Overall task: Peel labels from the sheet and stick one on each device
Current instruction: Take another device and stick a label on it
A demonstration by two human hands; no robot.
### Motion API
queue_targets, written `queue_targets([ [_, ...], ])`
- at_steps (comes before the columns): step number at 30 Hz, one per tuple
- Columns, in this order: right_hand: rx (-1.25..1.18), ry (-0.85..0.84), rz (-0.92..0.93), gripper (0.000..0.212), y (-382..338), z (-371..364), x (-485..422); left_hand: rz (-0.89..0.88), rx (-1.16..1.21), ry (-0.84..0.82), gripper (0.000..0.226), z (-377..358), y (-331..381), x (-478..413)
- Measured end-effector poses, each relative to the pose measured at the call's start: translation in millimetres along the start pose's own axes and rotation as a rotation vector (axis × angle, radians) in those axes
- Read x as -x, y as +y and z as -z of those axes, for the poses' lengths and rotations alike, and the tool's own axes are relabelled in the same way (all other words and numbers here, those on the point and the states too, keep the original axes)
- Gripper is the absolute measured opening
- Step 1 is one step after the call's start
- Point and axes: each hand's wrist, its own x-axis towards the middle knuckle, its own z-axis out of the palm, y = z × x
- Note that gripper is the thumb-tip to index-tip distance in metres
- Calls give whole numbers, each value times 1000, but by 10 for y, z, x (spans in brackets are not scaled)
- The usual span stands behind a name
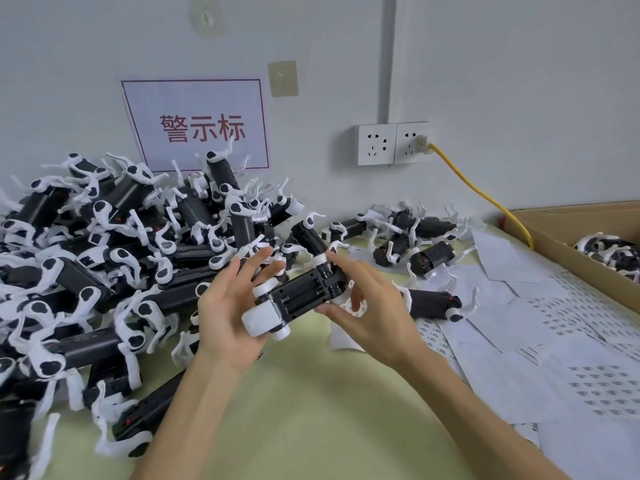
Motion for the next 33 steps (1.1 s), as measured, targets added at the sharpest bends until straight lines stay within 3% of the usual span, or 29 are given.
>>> queue_targets([
  [4,-11,100,-30,61,-37,3,-14,-79,-239,15,38,-33,-38,-46],
  [7,-126,250,-97,57,-45,43,-34,-2,-379,55,44,-23,-114,-88],
  [11,-251,328,-191,54,-63,63,-39,131,-493,-199,38,-16,-149,-64],
  [14,-232,275,-211,54,-98,15,-9,86,-475,-344,51,-105,-213,-5],
  [17,-228,184,-252,39,-119,-57,19,7,-422,-265,62,-192,-247,11],
  [20,-233,140,-291,46,-124,-77,28,-41,-429,-217,61,-193,-275,10],
  [24,-201,82,-196,62,-167,-3,-7,-6,-408,-203,64,-175,-349,-8],
  [27,-209,-43,-169,53,-182,-10,6,17,-361,-179,64,-159,-350,-7],
  [33,-160,-105,-158,52,-222,-88,46,58,-319,-118,54,-130,-366,-27],
])
